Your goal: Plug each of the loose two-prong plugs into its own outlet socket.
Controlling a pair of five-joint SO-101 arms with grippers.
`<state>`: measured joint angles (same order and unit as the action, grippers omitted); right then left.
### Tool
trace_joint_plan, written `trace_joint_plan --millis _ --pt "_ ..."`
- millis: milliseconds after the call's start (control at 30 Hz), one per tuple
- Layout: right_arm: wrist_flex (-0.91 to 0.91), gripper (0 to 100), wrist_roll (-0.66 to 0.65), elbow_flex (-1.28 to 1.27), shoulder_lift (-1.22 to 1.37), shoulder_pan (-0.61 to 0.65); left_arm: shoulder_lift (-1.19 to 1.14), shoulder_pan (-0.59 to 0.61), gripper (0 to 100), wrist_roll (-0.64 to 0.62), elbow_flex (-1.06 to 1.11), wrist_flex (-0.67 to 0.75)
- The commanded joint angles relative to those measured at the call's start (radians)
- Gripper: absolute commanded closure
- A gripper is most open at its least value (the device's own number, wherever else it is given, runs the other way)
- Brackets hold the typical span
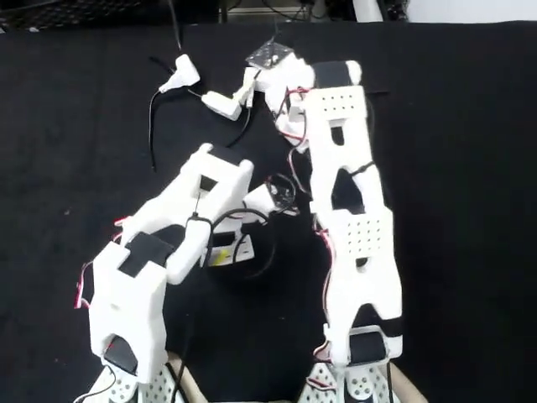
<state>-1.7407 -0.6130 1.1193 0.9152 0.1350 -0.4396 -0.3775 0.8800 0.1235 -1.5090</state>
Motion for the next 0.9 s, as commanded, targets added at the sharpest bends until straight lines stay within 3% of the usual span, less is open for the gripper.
trace_joint_plan --millis 0,200,333,533,733,867 --pt "-0.021 98.7 -0.014 0.05 -0.077 -0.032 0.006 -0.059 96 0.0 -0.028 0.012" --pt "-0.023 98.7 -0.032 0.048 -0.073 -0.044 0.018 -0.012 69 -0.115 -0.041 0.005" --pt "-0.023 98.7 -0.032 0.048 -0.073 -0.044 0.018 0.045 59 -0.146 -0.084 -0.017" --pt "-0.023 98.7 -0.037 0.05 -0.077 -0.044 0.018 0.202 57 -0.155 -0.275 -0.095" --pt "-0.026 98.7 -0.158 0.048 -0.096 -0.017 0.012 0.446 57 -0.295 -0.526 -0.104" --pt "-0.026 98.7 -0.298 0.012 -0.159 0.043 0.008 0.591 57 -0.304 -0.513 -0.1"
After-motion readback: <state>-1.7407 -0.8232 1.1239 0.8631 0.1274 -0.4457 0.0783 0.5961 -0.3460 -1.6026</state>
